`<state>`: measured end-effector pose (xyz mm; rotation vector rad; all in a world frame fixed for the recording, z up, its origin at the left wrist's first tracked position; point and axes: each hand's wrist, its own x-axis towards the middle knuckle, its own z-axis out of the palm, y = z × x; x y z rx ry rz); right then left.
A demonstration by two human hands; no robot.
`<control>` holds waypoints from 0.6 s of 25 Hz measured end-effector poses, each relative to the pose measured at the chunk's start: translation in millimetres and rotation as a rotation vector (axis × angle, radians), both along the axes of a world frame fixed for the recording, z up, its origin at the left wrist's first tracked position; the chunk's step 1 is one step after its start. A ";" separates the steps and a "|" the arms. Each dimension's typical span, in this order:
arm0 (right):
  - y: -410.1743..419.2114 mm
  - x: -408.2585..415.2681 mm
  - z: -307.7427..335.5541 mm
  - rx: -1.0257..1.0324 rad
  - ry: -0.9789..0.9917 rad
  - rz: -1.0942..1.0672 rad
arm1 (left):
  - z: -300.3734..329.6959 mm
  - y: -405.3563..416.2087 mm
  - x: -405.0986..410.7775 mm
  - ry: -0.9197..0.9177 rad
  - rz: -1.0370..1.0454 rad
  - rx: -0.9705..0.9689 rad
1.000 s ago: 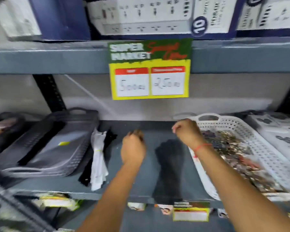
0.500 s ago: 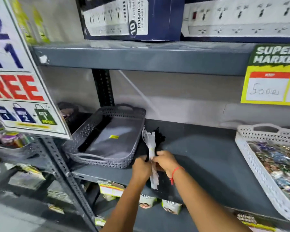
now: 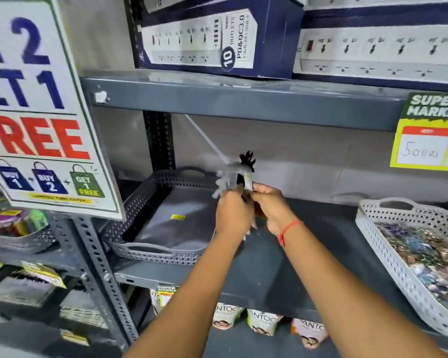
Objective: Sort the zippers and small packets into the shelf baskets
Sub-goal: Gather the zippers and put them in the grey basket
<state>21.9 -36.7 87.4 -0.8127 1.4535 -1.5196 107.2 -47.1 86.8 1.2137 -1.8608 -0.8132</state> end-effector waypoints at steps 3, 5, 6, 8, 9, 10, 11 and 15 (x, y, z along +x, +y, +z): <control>-31.9 18.1 16.1 -0.030 0.014 0.015 | 11.8 -29.2 20.1 0.030 0.025 -0.034; -56.8 34.4 9.7 0.011 0.092 -0.009 | 6.2 -47.3 36.1 0.009 0.049 -0.005; -71.1 43.4 0.2 0.054 0.147 -0.028 | 0.6 -56.2 44.7 -0.016 0.064 0.037; -95.6 62.3 -23.6 0.173 0.221 -0.026 | -14.7 -74.6 61.1 -0.123 0.100 0.179; -104.5 70.8 -35.6 0.239 0.269 -0.002 | -23.6 -83.4 68.9 -0.202 0.111 0.248; -111.4 78.3 -45.8 0.307 0.347 0.031 | -32.9 -91.1 76.3 -0.274 0.108 0.296; -116.4 84.5 -55.0 0.370 0.425 0.069 | -41.4 -98.6 82.8 -0.326 0.097 0.318; -119.7 99.6 -74.4 0.514 0.606 0.130 | -60.8 -108.4 96.2 -0.544 0.000 0.337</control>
